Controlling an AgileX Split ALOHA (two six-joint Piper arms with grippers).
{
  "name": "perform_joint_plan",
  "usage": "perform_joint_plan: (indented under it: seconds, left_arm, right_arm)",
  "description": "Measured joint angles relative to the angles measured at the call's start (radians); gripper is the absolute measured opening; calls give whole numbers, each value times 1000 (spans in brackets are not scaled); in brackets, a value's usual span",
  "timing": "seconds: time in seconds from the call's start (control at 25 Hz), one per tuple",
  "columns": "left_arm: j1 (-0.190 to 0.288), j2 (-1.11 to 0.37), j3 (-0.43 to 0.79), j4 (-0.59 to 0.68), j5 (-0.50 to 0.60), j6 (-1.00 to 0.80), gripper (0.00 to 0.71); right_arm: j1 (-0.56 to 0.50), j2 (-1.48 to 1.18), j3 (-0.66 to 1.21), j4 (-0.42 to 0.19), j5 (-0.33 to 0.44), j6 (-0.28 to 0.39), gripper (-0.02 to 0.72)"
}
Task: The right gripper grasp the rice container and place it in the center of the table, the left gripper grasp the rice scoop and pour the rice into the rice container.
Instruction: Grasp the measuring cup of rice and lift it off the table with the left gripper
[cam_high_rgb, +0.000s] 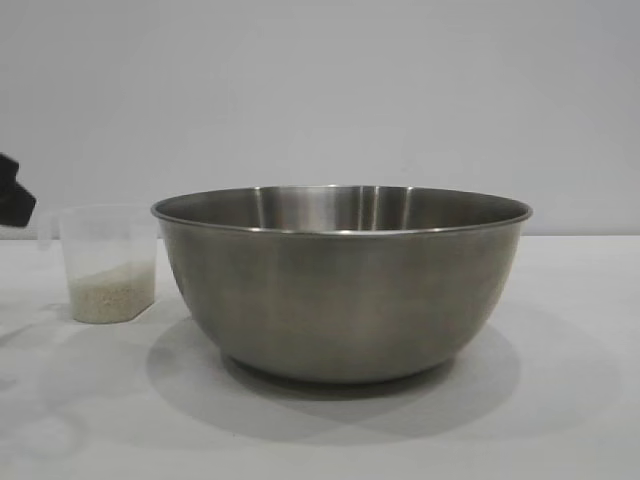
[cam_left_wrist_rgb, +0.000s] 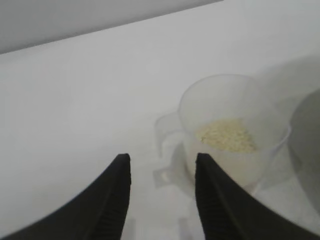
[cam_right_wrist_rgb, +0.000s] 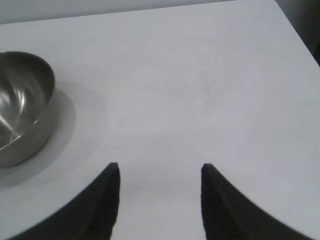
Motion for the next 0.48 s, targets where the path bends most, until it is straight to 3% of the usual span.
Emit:
perform_joint_plan:
  seconds: [0.2,0.48]
  left_arm:
    - [0,69,-1,-15,-66,0,264]
    - [0,132,-16,-40,-69,0,264]
  right_arm:
    - [0,0,0,0,0,0,354]
    - [0,0,0,2,0,0,354]
